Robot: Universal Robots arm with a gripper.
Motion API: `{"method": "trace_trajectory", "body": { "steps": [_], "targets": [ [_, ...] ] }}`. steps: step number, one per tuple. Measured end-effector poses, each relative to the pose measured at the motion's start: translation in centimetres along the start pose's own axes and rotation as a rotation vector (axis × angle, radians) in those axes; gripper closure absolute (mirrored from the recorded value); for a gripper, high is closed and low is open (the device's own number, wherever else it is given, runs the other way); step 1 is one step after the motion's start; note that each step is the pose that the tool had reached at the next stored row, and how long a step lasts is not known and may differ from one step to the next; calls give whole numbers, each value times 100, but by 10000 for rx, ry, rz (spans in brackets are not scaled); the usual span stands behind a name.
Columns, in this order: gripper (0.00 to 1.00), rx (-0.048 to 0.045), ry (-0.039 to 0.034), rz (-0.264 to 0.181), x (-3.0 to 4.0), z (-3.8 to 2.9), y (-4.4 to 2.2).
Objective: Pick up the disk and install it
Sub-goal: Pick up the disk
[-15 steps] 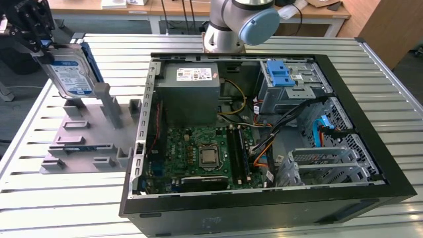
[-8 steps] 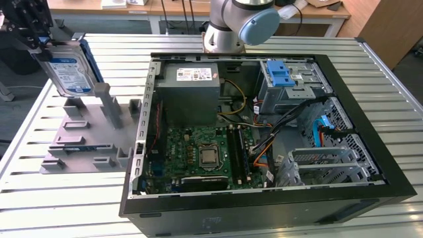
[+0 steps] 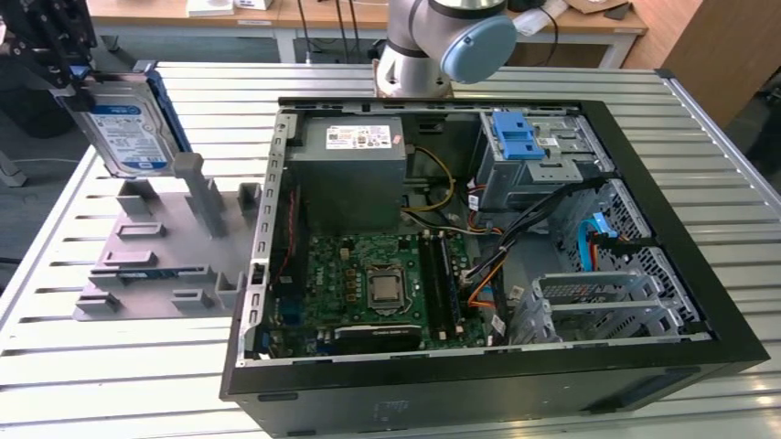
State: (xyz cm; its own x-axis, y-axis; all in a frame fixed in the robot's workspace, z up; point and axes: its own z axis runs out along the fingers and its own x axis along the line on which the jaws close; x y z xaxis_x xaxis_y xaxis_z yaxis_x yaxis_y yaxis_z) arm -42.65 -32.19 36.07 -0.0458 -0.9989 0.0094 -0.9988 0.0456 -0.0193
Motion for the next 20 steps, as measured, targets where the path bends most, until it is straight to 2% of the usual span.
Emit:
{"method": "trace_trajectory", "body": {
  "steps": [20],
  "targets": [
    [64,-1,0,0,1,-107,-2]
  ]
}}
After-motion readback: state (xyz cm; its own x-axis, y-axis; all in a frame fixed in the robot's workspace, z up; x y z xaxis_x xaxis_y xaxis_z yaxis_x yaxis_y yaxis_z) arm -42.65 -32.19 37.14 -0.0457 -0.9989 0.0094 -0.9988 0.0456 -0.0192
